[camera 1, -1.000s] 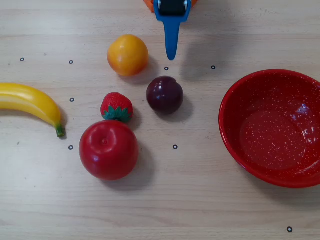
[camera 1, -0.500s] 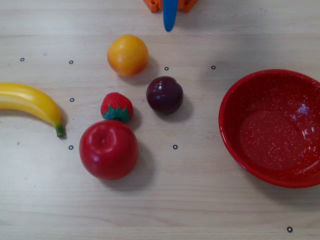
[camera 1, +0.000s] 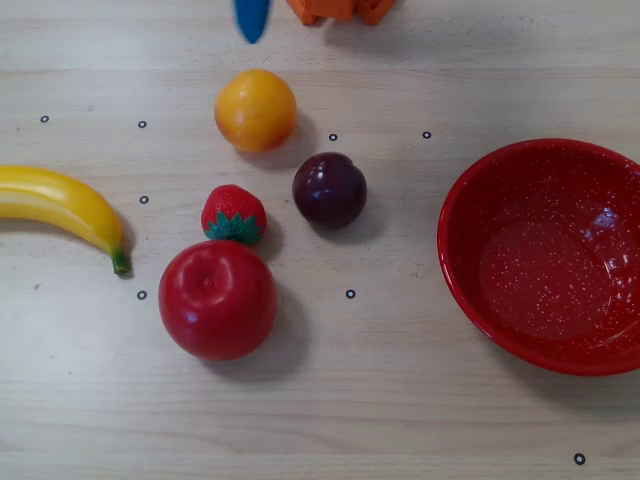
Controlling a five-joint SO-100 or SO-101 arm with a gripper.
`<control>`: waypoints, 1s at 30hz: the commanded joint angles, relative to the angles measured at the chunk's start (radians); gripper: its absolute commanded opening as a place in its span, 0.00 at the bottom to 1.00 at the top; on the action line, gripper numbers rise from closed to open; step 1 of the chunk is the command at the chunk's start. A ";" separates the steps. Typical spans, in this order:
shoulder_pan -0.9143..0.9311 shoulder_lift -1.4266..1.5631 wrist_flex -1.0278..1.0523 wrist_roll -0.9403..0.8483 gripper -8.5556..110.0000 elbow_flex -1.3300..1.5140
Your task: Put the banana in the red bowl.
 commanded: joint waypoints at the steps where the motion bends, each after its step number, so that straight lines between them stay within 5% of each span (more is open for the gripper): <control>1: -0.055 -0.006 0.034 0.077 0.07 -0.163; 30: -0.525 -0.842 0.147 0.494 0.07 -0.939</control>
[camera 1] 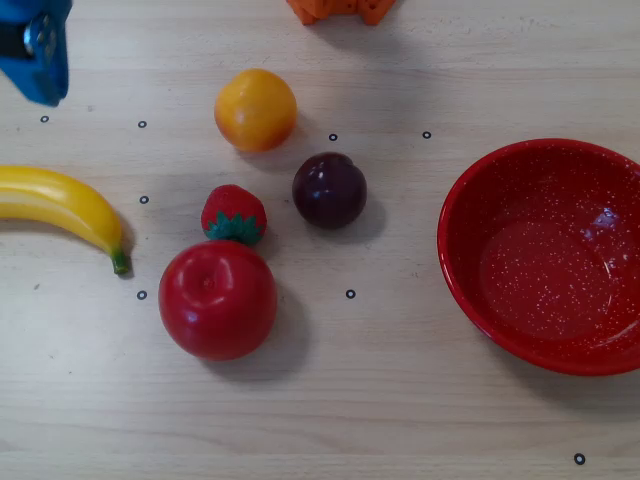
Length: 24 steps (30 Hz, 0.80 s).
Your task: Put the banana in the red bowl.
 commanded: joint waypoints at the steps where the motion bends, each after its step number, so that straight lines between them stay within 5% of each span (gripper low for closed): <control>1: -0.048 0.020 0.091 0.032 0.07 -0.149; 9: -0.110 -0.124 0.091 0.199 0.08 -0.270; 24: -0.206 -0.258 0.091 0.331 0.54 -0.408</control>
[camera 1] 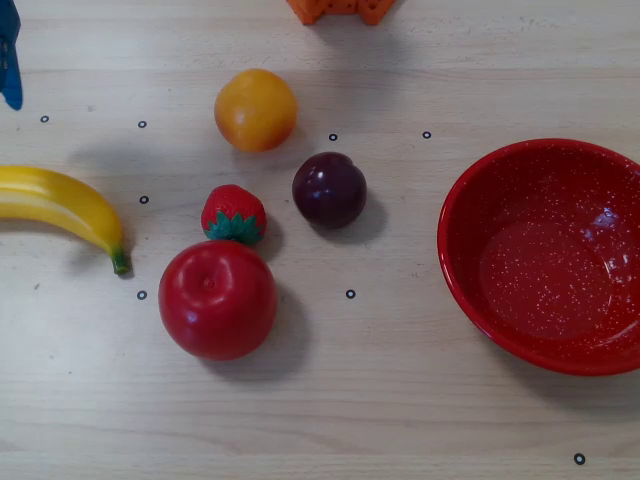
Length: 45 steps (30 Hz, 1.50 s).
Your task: Put the banana in the red bowl.
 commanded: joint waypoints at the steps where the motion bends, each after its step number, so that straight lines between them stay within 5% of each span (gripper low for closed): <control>1: -0.034 0.055 0.091 0.052 0.56 -0.098; 11: -0.048 -0.032 0.091 0.029 0.66 -0.138; 45: 0.031 -0.196 -0.161 -0.035 0.66 -0.169</control>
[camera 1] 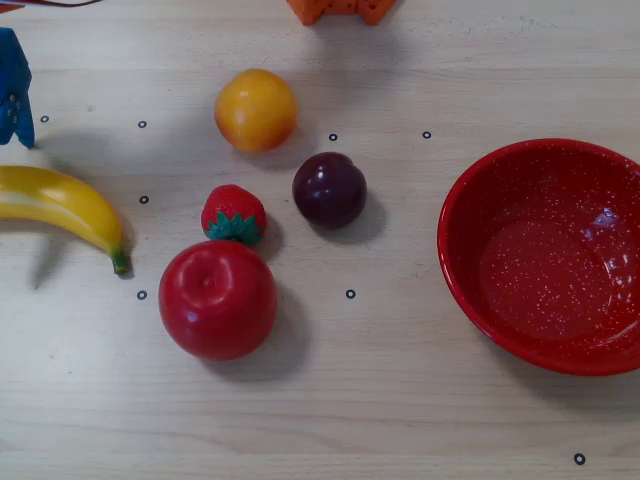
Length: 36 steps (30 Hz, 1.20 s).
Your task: Put the banana in the red bowl.
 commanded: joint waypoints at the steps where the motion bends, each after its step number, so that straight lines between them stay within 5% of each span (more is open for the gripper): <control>1: 0.044 0.054 -0.026 -0.023 0.65 -0.035; 36: 0.049 0.052 -0.032 -0.023 0.51 -0.003</control>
